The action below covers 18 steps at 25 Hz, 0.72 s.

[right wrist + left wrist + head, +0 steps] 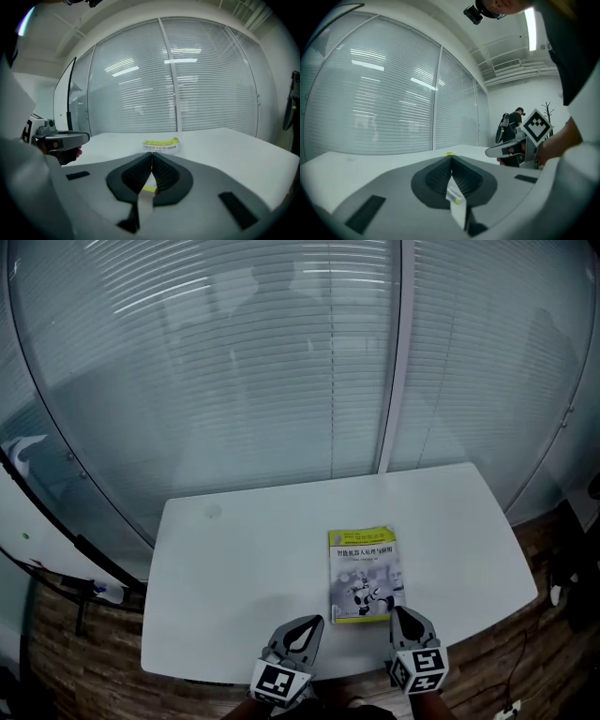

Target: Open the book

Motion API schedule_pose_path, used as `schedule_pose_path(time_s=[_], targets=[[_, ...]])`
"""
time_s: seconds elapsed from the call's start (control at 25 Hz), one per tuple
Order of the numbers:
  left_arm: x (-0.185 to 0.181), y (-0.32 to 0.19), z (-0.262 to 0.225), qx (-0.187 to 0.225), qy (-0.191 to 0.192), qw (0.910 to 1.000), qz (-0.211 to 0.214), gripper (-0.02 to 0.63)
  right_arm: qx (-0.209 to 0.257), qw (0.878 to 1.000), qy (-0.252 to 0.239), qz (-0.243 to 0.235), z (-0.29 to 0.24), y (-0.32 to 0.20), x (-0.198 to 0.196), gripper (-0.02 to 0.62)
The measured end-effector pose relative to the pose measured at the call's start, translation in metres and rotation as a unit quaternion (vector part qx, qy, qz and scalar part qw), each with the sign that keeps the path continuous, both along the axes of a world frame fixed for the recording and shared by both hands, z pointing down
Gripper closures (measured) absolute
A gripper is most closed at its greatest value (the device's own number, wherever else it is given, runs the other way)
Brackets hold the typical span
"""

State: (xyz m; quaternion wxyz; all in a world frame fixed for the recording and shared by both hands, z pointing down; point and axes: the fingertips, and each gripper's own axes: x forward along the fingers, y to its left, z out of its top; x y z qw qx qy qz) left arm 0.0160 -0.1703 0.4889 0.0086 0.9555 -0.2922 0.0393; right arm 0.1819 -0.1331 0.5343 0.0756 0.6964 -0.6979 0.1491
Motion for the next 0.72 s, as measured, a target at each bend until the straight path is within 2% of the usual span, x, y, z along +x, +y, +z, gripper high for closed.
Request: schedule_pose_path(time_s=[0.12,0.32,0.52,0.72], targets=[[0.002,-0.009,0.001,0.002,-0.003,0.9998,0.018,0.597,-0.016,1.0,-0.005,0.014,0.002,-0.006,-0.003,0.583],[0.008,-0.016,0.011,-0.006,-0.013,0.9993,0.033,0.597,-0.04,0.998,-0.014,0.038,0.012,-0.012,0.014,0.554],[0.014,-0.028,0.017,-0.009,-0.025,0.9994,0.02,0.597,-0.083,0.996,-0.031,0.026,0.029,-0.026,0.032,0.507],[0.017,-0.038,0.023,-0.017,-0.034,0.9992,-0.012,0.597,-0.123,0.992,-0.033,0.001,0.047,-0.039,0.045,0.469]])
